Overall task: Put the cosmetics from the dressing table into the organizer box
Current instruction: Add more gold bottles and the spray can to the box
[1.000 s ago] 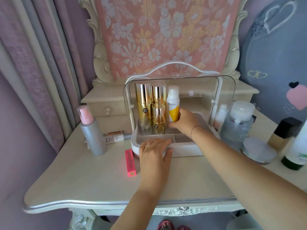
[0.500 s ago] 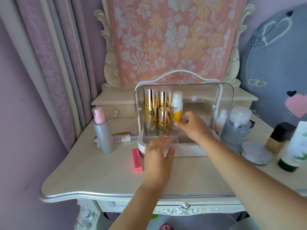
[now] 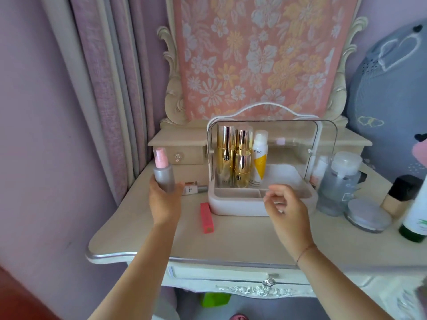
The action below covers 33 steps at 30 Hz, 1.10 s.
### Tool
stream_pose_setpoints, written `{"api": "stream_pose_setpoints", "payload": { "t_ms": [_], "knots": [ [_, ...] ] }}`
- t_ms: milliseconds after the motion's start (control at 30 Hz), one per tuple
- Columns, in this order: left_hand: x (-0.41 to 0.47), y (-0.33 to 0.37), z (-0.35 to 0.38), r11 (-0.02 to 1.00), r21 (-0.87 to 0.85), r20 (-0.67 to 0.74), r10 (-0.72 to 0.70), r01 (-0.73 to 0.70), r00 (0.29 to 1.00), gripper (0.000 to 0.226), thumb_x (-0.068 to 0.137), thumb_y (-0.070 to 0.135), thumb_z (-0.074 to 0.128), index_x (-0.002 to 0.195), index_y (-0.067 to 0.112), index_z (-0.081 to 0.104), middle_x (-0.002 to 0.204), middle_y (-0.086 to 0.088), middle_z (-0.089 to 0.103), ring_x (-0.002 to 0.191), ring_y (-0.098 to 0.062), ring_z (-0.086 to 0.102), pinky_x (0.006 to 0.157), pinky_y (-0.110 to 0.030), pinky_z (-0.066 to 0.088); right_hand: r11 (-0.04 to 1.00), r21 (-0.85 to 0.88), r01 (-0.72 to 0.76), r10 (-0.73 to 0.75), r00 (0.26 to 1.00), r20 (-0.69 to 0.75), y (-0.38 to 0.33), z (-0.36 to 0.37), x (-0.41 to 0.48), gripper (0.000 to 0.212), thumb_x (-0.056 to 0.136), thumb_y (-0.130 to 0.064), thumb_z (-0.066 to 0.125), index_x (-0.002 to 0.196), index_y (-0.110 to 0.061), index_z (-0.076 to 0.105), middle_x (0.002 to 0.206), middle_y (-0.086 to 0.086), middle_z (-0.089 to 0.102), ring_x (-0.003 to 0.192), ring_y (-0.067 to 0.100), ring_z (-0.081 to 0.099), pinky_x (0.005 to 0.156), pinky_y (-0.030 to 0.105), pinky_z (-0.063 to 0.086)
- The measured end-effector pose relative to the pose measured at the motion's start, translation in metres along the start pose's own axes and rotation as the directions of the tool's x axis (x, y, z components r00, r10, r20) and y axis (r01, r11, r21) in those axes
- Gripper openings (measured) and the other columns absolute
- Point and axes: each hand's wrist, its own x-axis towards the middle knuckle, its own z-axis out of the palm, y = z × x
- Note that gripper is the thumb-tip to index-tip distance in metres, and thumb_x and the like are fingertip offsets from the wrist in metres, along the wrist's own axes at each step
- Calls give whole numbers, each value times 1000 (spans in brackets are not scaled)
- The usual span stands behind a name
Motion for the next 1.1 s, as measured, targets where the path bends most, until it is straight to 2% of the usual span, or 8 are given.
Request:
{"api": "stream_pose_setpoints", "payload": {
  "t_ms": [133, 233, 433, 667, 800, 933, 1033, 1100],
  "knots": [
    [2, -3, -4, 999, 31, -26, -6, 7, 1000, 42, 76, 22, 73, 111, 7, 55, 97, -13, 67, 84, -31, 62, 68, -32, 44, 1000, -13, -11, 11, 999, -35, 1, -1, -1, 20, 84, -1, 61, 97, -17, 61, 90, 4, 66, 83, 22, 63, 73, 21, 50],
    [-17, 7, -16, 998, -1, -49, 55, -55, 997, 33, 75, 27, 74, 99, 10, 58, 83, -6, 67, 70, -23, 62, 58, -29, 44, 1000, -13, -23, 22, 1000, -21, -7, -2, -2, 23, 83, 0, 62, 97, -19, 61, 91, 1, 66, 85, 22, 63, 73, 17, 49],
    [-87, 45, -15, 969, -137, 184, 229, -206, 956, 29, 69, 35, 77, 88, 22, 59, 69, 8, 67, 60, -3, 61, 50, -16, 46, 995, -15, 103, -86, 894, 440, -39, 10, -10, 57, 73, -23, 79, 124, -27, 53, 115, -16, 61, 107, -3, 57, 89, 11, 45],
    [-119, 75, 24, 940, -300, 371, 272, -163, 888, 29, 71, 20, 79, 88, 30, 59, 74, 13, 69, 68, 2, 66, 56, -9, 46, 998, 9, 69, -69, 949, 308, -49, 9, 0, 45, 72, -20, 78, 108, -38, 58, 102, -14, 71, 87, 6, 69, 80, 29, 56],
    [-114, 76, 40, 942, -288, 465, 296, -174, 834, 33, 75, 25, 76, 104, 22, 60, 90, 6, 71, 85, -7, 67, 75, -28, 55, 1000, 9, -2, 0, 956, 294, -35, -2, 14, 42, 69, -25, 79, 107, -31, 61, 100, -8, 73, 90, 12, 70, 82, 38, 58],
    [-103, 57, 46, 930, -60, 491, 343, -362, 801, 55, 80, 47, 65, 129, 25, 52, 118, 18, 58, 112, 1, 50, 87, -9, 41, 993, -100, -58, 77, 975, 207, -18, -13, 45, 45, 66, -35, 79, 104, -23, 58, 101, -4, 70, 90, 11, 67, 79, 33, 57],
    [-96, 40, 49, 843, 126, 493, 404, -523, 771, 41, 84, 36, 65, 122, 20, 60, 121, 2, 64, 117, -16, 53, 100, -34, 40, 982, -142, -124, 142, 981, 130, -7, -16, 72, 38, 71, -26, 78, 101, -18, 57, 103, 3, 70, 89, 17, 66, 75, 35, 55],
    [-94, 33, 54, 761, 213, 521, 442, -613, 730, 32, 82, 30, 68, 112, 19, 67, 111, 1, 70, 110, -18, 58, 104, -36, 33, 976, -156, -154, 174, 977, 126, 0, -11, 84, 38, 73, -24, 78, 103, -15, 58, 103, 4, 69, 88, 18, 64, 67, 28, 51]
  ]
}}
